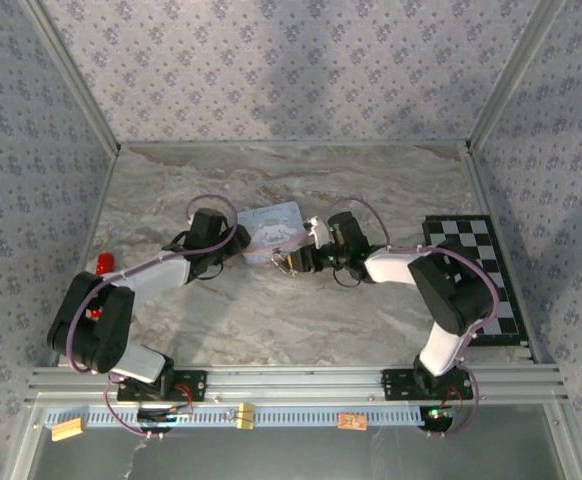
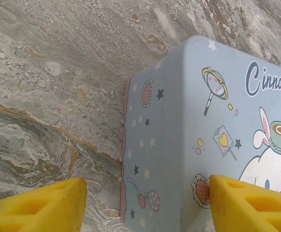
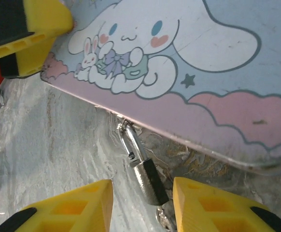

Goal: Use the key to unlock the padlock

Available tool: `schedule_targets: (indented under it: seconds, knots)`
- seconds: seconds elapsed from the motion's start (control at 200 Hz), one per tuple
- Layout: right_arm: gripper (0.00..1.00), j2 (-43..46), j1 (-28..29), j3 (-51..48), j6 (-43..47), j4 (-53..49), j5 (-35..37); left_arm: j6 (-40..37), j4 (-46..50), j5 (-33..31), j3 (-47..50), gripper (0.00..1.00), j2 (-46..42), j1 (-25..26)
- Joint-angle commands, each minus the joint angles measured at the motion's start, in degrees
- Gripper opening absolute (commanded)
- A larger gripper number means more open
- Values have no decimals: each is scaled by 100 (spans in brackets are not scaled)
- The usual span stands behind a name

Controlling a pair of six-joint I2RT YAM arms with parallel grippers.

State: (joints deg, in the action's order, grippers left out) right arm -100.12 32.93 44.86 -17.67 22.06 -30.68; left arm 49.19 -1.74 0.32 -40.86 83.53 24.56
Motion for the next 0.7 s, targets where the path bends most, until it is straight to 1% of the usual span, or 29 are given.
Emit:
schedule_targets:
  seconds: [0.0, 0.11, 0.255, 0.355, 0.495, 0.61, 0.695]
  knots:
    - [39, -272, 42, 235, 306, -234, -170, -54, 969, -223, 246, 67, 6, 49]
    - [39, -474, 123, 400, 383, -297, -174, -58, 987, -238, 267, 67, -4, 49]
    - [39, -687, 166, 345, 273, 59, -385, -21, 957, -250, 325, 67, -12, 49]
    - [39, -766, 299, 386, 495, -44, -319, 89, 773, -229, 448, 67, -36, 32]
    - [39, -887, 318, 379, 476, 104, -272, 116, 745, -199, 448, 67, 10, 14]
    - [36, -914, 324, 409, 466, 211, -392, 95, 753, -207, 456, 67, -11, 14]
    - [31, -999, 328, 510, 460, 163, -575, 86, 771, -227, 467, 67, -21, -2]
